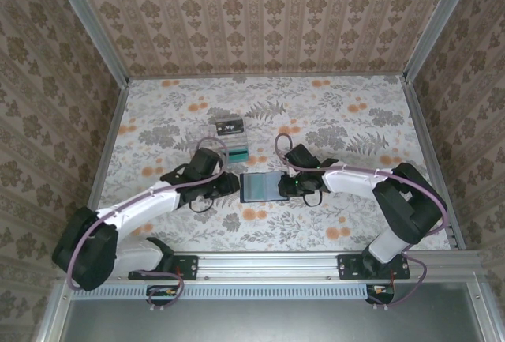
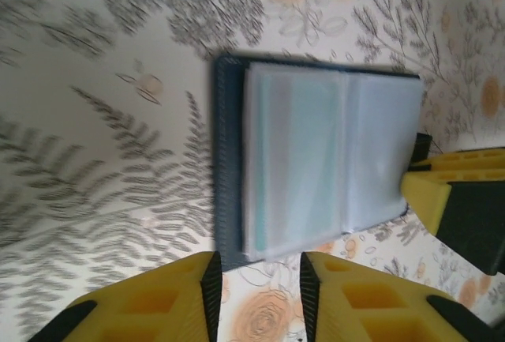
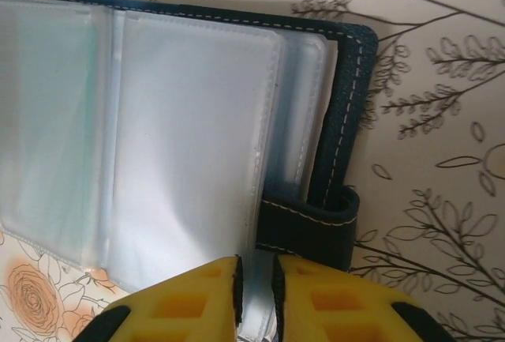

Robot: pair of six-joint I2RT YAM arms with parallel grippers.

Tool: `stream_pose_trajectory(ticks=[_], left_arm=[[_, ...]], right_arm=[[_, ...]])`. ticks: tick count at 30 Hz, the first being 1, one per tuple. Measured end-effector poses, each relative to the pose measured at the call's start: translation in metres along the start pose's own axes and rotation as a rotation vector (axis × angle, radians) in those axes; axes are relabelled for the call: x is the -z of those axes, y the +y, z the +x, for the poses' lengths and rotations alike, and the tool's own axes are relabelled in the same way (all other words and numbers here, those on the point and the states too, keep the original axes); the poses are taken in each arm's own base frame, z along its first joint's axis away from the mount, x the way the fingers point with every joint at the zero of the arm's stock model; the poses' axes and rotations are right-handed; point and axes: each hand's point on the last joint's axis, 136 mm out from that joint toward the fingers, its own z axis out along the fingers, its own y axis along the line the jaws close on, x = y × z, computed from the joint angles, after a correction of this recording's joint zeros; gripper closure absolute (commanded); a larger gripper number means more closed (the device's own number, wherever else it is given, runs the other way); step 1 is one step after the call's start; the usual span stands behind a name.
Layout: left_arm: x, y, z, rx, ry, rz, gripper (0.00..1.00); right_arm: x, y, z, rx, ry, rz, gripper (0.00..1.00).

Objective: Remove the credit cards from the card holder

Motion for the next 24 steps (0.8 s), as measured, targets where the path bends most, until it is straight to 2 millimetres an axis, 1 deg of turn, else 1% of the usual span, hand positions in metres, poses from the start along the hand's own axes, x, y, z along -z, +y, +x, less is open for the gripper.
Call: stream_pose_trajectory(ticks=[4,9,18,24], left_arm=[[-0.014,-0.007,0.003,0.012,0.027,0.031,0.72],[-0.03,0.0,0.008,0.028,0.067,0.005,0.74],[-0.045,0.002,0.006,0.034,0.091,-0.012,0.73],[-0.049,0.002,0.008,0.036,0.101,-0.01,0.73]], right_arm=[[-0.002,0.003,0.001,-0.002,-0.003,0.0,0.82],[-0.002,0.003,0.001,-0.017,-0.005,0.005,0.82],[-0.003,0.002,0.001,-0.02,-0.008,0.003,0.82],[-0.003,0.002,0.001,-0.019,-0.011,0.001,0.81]])
